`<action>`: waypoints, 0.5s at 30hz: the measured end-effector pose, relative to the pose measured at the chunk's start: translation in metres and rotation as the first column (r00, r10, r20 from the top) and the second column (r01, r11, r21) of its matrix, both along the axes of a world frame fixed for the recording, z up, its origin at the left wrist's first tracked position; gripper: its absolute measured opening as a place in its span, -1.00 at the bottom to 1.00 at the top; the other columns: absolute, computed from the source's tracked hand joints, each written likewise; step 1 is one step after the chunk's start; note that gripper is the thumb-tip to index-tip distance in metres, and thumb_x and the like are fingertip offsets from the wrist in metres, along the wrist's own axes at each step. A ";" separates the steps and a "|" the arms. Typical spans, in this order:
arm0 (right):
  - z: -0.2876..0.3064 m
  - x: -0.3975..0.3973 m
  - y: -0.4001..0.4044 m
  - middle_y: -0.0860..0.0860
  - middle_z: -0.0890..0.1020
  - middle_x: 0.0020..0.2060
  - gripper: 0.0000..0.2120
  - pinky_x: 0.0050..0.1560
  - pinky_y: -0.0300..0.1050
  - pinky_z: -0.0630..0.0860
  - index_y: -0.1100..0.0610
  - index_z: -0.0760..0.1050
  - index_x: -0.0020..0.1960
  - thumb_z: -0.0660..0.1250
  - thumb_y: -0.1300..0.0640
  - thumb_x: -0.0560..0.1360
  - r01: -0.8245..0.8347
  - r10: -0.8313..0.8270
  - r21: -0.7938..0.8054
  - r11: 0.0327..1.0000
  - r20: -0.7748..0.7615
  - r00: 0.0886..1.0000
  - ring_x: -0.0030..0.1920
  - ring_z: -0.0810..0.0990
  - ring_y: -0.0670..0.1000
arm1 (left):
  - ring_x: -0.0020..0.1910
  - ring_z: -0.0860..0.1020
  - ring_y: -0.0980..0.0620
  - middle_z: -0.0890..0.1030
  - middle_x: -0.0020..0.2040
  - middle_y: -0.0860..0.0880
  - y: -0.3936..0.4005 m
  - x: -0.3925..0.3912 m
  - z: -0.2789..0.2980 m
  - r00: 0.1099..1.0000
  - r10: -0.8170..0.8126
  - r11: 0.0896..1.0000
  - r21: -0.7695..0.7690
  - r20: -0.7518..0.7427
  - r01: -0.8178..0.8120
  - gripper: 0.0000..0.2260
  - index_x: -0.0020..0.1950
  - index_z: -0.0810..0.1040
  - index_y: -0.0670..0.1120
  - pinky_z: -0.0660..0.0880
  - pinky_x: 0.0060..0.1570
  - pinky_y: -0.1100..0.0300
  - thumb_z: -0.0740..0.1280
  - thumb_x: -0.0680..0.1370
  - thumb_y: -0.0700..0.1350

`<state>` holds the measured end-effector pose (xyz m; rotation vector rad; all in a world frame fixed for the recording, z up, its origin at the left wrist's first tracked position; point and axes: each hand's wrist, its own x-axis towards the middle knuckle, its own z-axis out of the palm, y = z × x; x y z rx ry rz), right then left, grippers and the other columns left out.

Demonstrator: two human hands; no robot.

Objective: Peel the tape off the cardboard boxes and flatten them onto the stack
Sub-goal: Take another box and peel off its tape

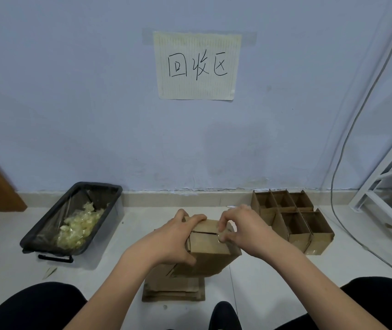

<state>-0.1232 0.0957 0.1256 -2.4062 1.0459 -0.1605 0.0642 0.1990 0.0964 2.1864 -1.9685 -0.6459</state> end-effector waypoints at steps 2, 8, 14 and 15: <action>-0.003 0.002 0.000 -0.07 0.53 -0.02 -0.82 -0.08 -0.24 0.43 -0.06 0.58 0.03 0.44 0.17 0.49 -0.057 0.058 -0.021 0.998 0.019 0.998 0.01 0.51 -0.01 | 0.11 0.43 0.02 0.21 0.36 0.05 -0.001 0.000 0.000 1.000 0.008 1.000 -0.002 -0.001 -0.008 -0.06 0.59 0.01 0.25 0.56 0.11 0.08 0.53 0.38 0.10; -0.002 0.008 0.002 -0.05 0.61 0.09 -0.82 0.09 -0.32 0.39 0.07 0.69 0.11 0.34 0.16 0.59 -0.099 0.103 -0.071 0.993 0.060 0.993 0.09 0.55 -0.03 | 0.30 0.40 -0.07 0.21 0.43 0.04 -0.002 -0.007 -0.009 0.992 0.026 0.998 -0.054 0.122 -0.019 -0.03 0.59 -0.04 0.22 0.48 0.27 -0.06 0.46 0.35 0.32; -0.004 0.003 0.003 -0.15 0.57 -0.04 -0.93 -0.05 -0.38 0.38 0.04 0.69 -0.08 0.43 0.15 0.53 -0.029 0.023 0.021 0.999 0.257 0.966 -0.09 0.54 -0.15 | 0.36 0.35 -0.05 0.29 0.39 0.08 -0.009 -0.011 -0.008 0.986 0.074 0.996 -0.068 0.148 -0.064 -0.03 0.59 0.05 0.20 0.33 0.37 -0.07 0.45 0.32 0.41; -0.002 0.003 0.003 -0.16 0.57 -0.06 -0.93 -0.02 -0.33 0.42 0.03 0.68 -0.11 0.44 0.15 0.52 -0.022 0.007 0.047 0.999 0.296 0.955 -0.08 0.55 -0.15 | 0.35 0.36 -0.05 0.29 0.38 0.06 -0.010 -0.011 -0.007 0.986 0.085 0.995 -0.069 0.146 -0.075 -0.04 0.59 0.05 0.19 0.33 0.36 -0.06 0.46 0.33 0.40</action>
